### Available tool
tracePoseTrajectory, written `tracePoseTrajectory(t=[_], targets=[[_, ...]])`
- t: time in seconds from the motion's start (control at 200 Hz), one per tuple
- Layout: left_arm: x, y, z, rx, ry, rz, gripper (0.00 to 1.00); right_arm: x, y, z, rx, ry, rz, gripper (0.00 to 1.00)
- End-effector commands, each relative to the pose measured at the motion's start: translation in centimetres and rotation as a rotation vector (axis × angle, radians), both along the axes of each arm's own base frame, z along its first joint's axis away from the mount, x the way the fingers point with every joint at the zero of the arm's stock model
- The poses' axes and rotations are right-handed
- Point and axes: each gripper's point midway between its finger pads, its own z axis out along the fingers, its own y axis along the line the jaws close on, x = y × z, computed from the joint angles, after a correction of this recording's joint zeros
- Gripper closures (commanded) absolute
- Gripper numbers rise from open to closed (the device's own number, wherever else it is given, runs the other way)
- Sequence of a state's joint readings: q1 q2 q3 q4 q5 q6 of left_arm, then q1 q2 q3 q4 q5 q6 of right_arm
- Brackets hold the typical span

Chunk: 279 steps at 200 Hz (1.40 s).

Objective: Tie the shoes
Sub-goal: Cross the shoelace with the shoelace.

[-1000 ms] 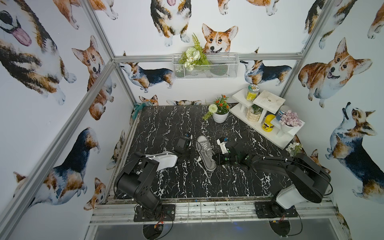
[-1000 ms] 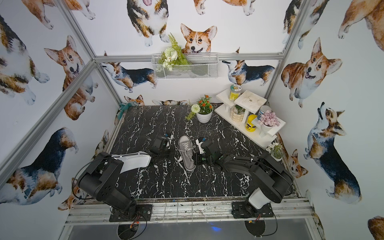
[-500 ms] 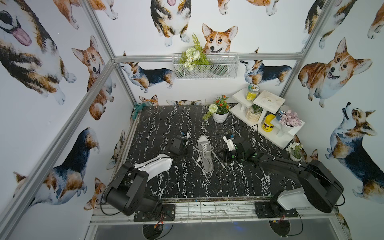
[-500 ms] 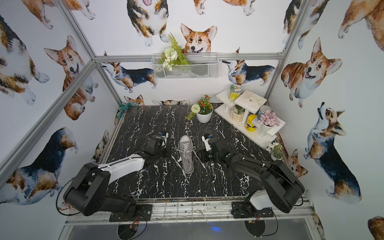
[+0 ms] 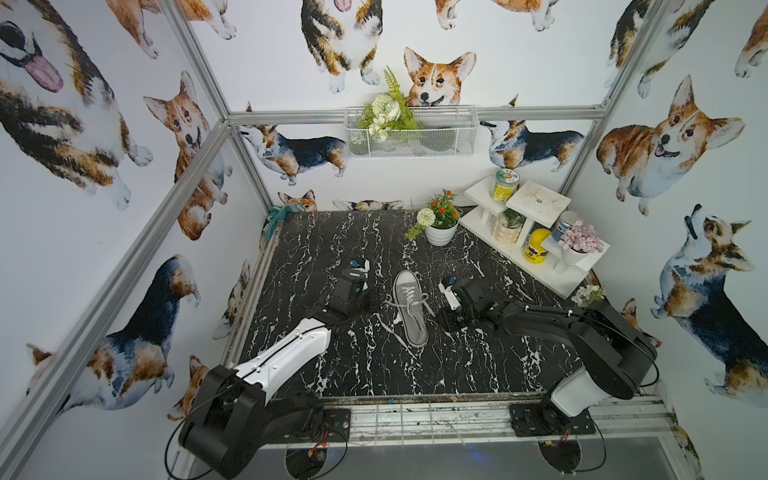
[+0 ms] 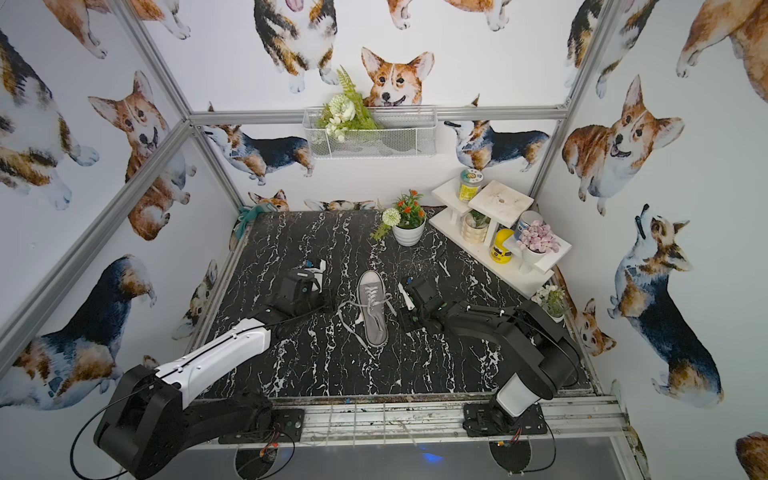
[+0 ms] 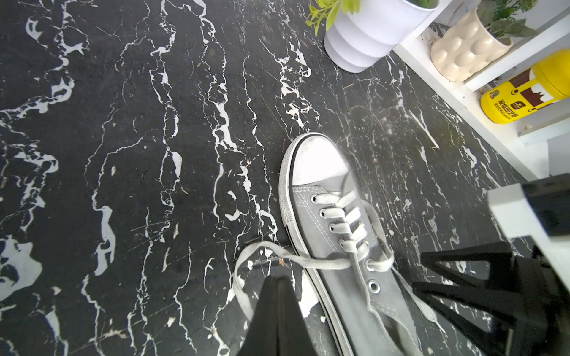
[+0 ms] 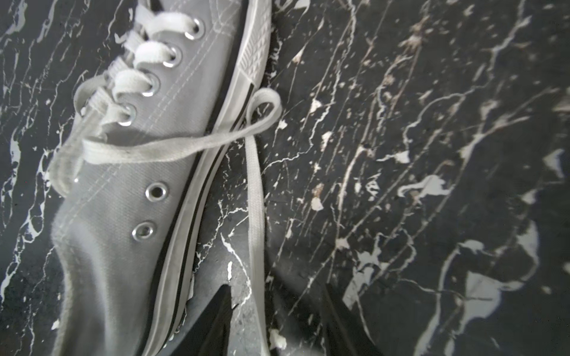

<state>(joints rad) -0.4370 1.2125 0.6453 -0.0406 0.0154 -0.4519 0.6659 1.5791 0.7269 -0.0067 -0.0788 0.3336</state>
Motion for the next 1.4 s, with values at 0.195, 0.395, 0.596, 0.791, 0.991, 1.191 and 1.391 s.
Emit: tracePoseTrajectory(t=[0.195, 0.395, 0.596, 0.791, 0.991, 1.191, 1.391], targets=[[-0.8, 0.6, -2.6, 0.017, 0.059, 0.028, 1.0, -0.3, 0.1, -1.5, -0.085, 0.004, 0.028, 0.7], [-1.6, 1.0, -4.1, 0.031, 0.094, 0.034, 0.87, -0.1, -0.1, -1.6, -0.097, -0.008, 0.021, 0.97], [-2.9, 1.0, -6.6, 0.064, 0.145, 0.034, 0.64, 0.6, -0.3, 0.2, -0.057, -0.062, -0.006, 1.0], [-3.3, -0.1, -8.4, 0.166, 0.183, -0.008, 0.53, 1.9, -0.8, 2.9, 0.087, -0.092, -0.053, 1.0], [-3.5, -1.1, -9.9, 0.27, 0.203, -0.03, 0.54, 3.1, -1.1, 5.9, 0.159, -0.142, -0.074, 1.0], [-3.8, -1.5, -11.0, 0.358, 0.214, -0.022, 0.59, 3.5, -0.8, 6.3, 0.162, -0.15, -0.066, 1.0], [-3.9, -1.2, -12.1, 0.375, 0.219, -0.002, 0.8, 3.6, -0.7, 6.6, 0.165, -0.16, -0.056, 1.0]])
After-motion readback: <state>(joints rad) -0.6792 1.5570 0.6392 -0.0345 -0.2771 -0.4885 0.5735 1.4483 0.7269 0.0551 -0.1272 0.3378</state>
